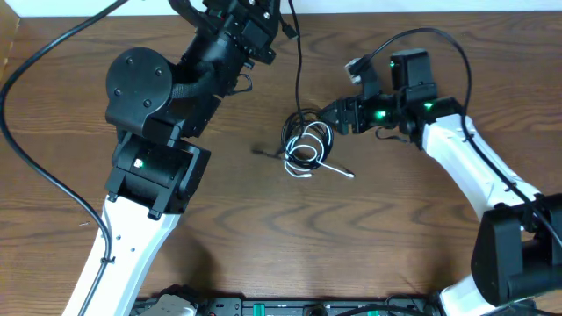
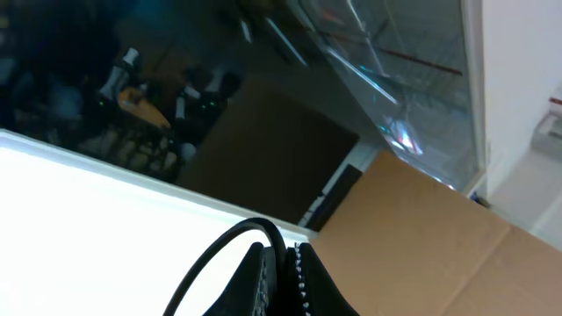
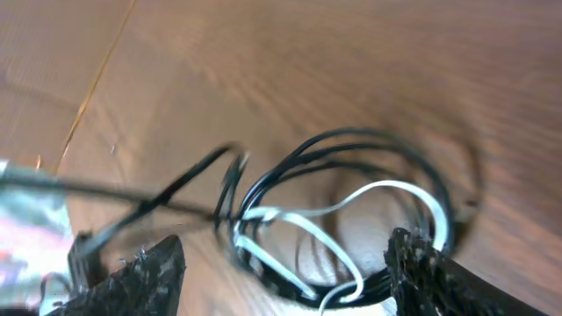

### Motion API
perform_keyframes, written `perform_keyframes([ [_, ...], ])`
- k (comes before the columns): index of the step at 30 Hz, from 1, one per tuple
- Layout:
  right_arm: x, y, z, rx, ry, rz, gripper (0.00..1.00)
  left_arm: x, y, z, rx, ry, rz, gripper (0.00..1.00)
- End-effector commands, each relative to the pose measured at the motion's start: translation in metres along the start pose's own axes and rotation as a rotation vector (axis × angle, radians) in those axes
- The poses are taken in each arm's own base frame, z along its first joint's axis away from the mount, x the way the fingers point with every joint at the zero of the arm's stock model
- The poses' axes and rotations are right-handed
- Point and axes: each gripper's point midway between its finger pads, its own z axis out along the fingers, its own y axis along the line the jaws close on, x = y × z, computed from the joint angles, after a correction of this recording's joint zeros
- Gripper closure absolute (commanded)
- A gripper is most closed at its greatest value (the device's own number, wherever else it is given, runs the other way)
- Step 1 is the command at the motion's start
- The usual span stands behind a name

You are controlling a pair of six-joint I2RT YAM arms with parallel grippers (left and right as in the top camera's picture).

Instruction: Untangle cables

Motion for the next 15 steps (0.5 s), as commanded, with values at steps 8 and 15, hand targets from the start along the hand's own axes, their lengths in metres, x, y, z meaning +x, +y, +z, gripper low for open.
perform_keyframes([
  [8, 0.016, 0.012, 0.054, -0.114, 0.056, -0.151, 0.32, -0.023, -0.013, -0.004, 0.014, -0.075, 0.000, 0.93],
  [15, -0.016, -0.017, 0.075, 0.095, -0.084, -0.046, 0.44, -0.023, -0.013, -0.004, 0.014, -0.074, 0.000, 0.93],
])
